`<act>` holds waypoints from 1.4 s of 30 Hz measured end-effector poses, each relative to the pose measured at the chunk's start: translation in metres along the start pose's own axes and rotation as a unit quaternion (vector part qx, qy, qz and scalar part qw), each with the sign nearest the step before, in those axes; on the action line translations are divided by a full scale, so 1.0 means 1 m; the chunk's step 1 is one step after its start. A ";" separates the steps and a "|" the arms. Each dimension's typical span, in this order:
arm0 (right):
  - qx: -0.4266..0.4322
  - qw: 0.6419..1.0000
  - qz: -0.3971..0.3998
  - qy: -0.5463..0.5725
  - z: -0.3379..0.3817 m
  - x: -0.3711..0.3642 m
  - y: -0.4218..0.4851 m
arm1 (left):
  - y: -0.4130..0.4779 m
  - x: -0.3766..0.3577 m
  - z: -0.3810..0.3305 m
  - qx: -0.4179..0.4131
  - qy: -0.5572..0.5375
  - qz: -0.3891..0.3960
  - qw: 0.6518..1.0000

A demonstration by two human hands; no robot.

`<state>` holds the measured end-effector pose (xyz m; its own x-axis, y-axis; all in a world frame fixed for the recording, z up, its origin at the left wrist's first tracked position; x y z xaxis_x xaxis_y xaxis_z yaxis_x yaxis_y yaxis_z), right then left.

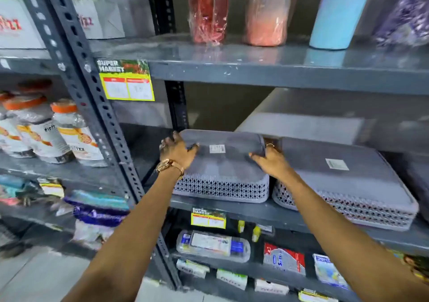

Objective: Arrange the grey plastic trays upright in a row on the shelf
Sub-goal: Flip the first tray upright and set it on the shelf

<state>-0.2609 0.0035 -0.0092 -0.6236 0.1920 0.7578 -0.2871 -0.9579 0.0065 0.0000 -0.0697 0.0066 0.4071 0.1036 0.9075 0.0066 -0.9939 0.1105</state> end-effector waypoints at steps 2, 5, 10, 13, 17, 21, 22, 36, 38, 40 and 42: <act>-0.035 0.998 0.017 0.059 -0.005 -0.012 0.013 | 0.014 -0.011 0.015 0.057 -0.016 0.022 0.998; -0.076 0.990 0.007 0.122 -0.012 -0.026 0.021 | 0.022 -0.031 0.032 0.124 -0.088 0.041 0.988; -0.104 0.967 -0.129 0.193 -0.010 -0.020 0.021 | 0.021 -0.030 0.024 0.140 -0.116 -0.057 0.982; -0.057 0.922 -0.210 0.321 0.007 0.010 0.022 | 0.029 -0.010 0.015 0.125 -0.299 -0.175 0.930; -0.063 0.879 -0.253 0.400 0.006 0.035 0.017 | 0.031 0.004 0.018 0.112 -0.504 -0.228 0.825; -0.089 0.880 -0.234 0.404 -0.002 0.019 -0.003 | 0.033 -0.017 0.036 0.158 -0.629 -0.108 0.753; -0.107 0.886 -0.235 0.386 -0.006 0.015 -0.008 | 0.032 -0.023 0.041 0.172 -0.638 -0.083 0.746; -0.226 0.967 -0.042 0.114 -0.041 -0.029 -0.039 | -0.027 -0.040 0.103 0.325 -0.454 -0.138 0.818; -0.224 0.970 -0.033 0.092 -0.041 -0.027 -0.041 | -0.032 -0.034 0.099 0.316 -0.390 -0.146 0.852; -0.217 0.972 -0.019 0.086 -0.039 -0.024 -0.042 | -0.032 -0.023 0.087 0.290 -0.279 -0.164 0.901; -0.203 0.976 -0.002 0.082 -0.039 -0.020 -0.042 | -0.029 -0.008 0.058 0.224 -0.169 -0.199 0.939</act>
<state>-0.2649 0.0484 -0.0500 -0.7210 0.2584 0.6430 -0.5328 -0.8000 -0.2759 0.0495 -0.0436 -0.0279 0.5561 0.5278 0.6421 0.5733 -0.8029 0.1635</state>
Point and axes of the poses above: each hand's wrist, its own y-axis towards the middle knuckle, its own x-axis out of the back of the hand, z = x × y, the point moved 7 cm from there along y, towards the middle knuckle, and after that the axes turned 1 degree about -z, right-handed, at the moved point
